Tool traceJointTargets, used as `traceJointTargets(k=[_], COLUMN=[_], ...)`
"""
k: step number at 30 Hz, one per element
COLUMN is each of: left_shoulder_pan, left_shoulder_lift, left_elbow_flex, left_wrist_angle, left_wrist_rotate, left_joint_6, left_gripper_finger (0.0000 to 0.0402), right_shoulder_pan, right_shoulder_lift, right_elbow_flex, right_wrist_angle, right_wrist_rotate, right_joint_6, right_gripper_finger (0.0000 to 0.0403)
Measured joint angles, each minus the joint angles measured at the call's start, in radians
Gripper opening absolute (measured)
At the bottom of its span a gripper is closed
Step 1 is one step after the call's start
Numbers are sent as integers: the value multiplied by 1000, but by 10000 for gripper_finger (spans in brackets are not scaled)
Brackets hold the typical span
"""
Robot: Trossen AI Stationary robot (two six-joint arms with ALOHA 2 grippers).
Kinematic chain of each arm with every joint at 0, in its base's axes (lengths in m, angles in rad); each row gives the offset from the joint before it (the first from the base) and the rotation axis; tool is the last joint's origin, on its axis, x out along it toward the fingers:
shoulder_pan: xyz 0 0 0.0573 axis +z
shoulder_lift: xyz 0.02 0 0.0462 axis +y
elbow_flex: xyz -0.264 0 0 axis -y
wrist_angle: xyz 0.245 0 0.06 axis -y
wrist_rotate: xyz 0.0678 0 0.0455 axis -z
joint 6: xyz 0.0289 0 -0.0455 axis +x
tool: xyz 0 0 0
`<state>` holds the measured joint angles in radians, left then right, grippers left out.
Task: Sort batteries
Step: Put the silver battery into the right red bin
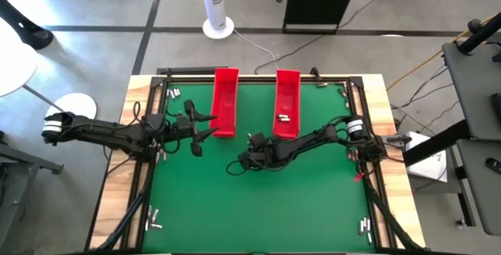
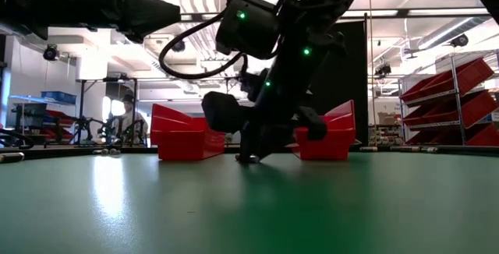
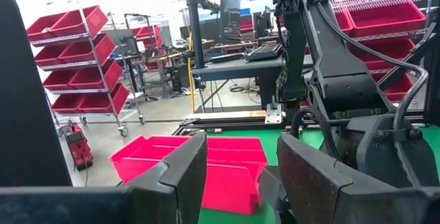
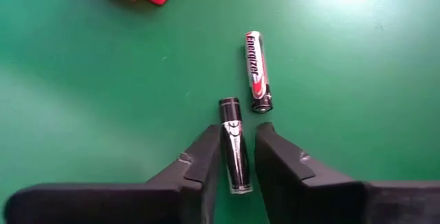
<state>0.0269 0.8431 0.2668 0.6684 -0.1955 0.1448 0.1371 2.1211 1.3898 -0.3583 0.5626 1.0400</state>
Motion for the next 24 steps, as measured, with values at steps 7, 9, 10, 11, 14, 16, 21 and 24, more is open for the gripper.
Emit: traceJointTargets(k=[7,9,10,11,14,16,21,24], left_shoulder_pan=[0,0,0,0,0,0,0,0], left_shoulder_lift=[-1,-1,-1,-1,-3,-8,-16,-24], left_elbow_flex=[0,0,0,0,0,0,0,0], left_wrist_angle=[25,32,32,33,45,61,103,103], left_wrist_rotate=[2,3,3,4,43,91,207,232], left_joint_6=[-20,-29,-32,-35,-49,-58,-82,-87], left_gripper_finger=[158,158,158,158,158,158,158,158], right_shoulder_pan=[2,2,3,4,6,7,18,31], right_shoulder_lift=[0,0,0,0,0,-2,-4,-3], right_elbow_flex=[1,2,2,2,2,1,3,33], right_wrist_angle=[-30,-39,-42,-45,-53,-56,-65,-111], right_wrist_rotate=[-35,-50,-56,-61,-88,-101,-102,-102], right_joint_6=[-4,-4,-3,3,42,70,130,132], right_gripper_finger=[33,29,29,29,29,29,29,29])
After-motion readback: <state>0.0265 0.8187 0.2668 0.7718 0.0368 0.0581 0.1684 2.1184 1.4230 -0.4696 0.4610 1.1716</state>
